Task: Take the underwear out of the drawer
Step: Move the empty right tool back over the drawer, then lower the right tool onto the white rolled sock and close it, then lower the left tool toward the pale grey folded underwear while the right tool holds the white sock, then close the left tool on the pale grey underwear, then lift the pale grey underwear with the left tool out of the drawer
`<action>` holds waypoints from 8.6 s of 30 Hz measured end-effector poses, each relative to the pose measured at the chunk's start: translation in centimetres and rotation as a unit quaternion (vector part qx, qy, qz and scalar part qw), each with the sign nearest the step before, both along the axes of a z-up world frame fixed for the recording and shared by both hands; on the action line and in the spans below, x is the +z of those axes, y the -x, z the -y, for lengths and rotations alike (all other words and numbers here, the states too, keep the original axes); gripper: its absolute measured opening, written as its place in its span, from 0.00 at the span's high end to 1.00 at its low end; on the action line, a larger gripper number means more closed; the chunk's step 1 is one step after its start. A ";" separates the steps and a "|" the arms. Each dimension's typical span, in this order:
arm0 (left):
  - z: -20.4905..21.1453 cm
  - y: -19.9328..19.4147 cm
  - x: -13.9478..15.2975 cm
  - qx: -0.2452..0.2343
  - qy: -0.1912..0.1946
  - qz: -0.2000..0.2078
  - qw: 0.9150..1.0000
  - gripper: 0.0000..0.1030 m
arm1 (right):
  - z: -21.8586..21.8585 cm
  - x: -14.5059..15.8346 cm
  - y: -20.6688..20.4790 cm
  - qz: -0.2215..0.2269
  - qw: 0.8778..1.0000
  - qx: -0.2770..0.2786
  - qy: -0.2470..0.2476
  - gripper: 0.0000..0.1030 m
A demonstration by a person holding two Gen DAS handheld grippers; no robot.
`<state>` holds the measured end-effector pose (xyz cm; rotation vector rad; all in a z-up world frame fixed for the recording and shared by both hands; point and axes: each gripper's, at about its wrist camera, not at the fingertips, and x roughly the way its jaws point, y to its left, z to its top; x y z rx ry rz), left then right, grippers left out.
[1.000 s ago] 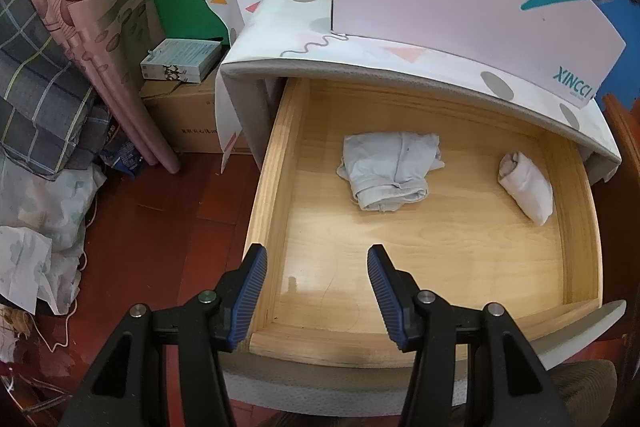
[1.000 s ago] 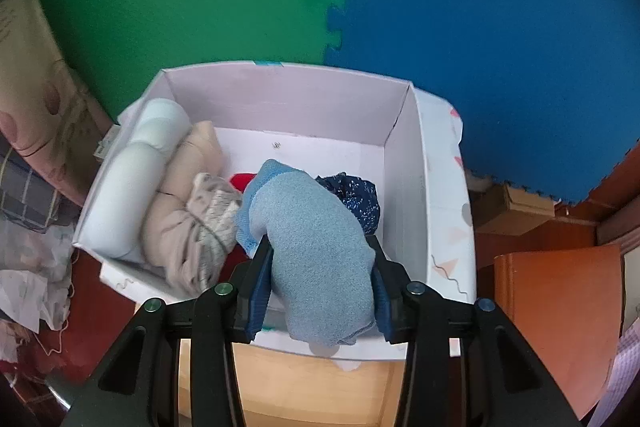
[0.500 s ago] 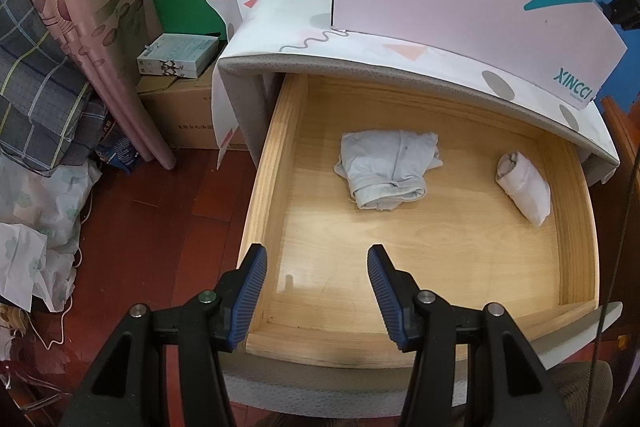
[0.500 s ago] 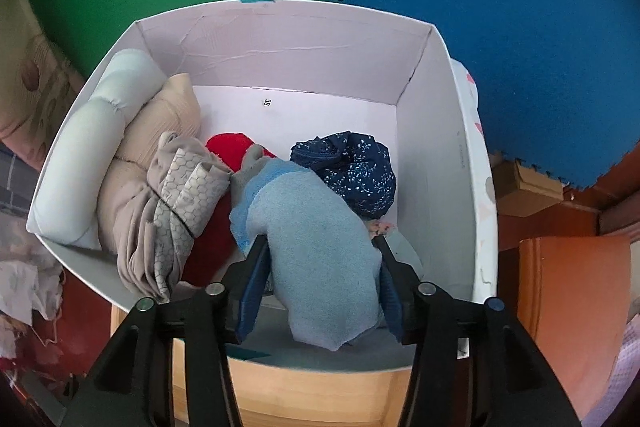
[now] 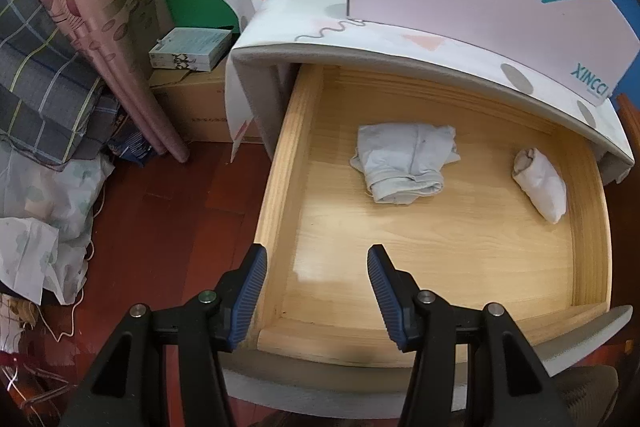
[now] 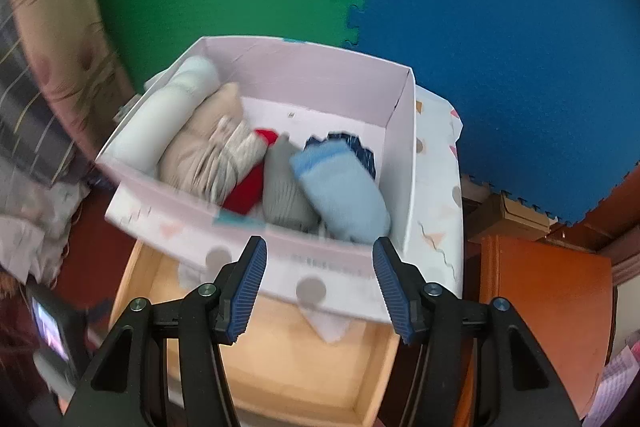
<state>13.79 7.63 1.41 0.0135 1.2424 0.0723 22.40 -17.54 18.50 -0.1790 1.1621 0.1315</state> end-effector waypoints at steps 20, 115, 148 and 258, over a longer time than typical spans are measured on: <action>-1.4 0.3 0.7 0.057 -0.031 0.021 0.998 0.48 | 1.7 -14.3 7.3 -0.082 0.993 0.081 0.011 0.62; -0.6 0.0 -0.1 0.034 -0.019 0.005 0.999 0.48 | 3.2 -26.6 -1.4 -0.204 0.967 0.132 0.079 0.59; 1.7 0.1 -0.7 -0.043 -0.016 -0.011 0.999 0.48 | 8.7 -27.8 -1.0 -0.291 0.955 -0.050 0.017 0.58; 12.8 -8.6 -9.1 -0.398 -0.122 -0.122 0.901 0.65 | 12.6 -28.5 6.0 -0.280 0.953 -0.116 0.006 0.49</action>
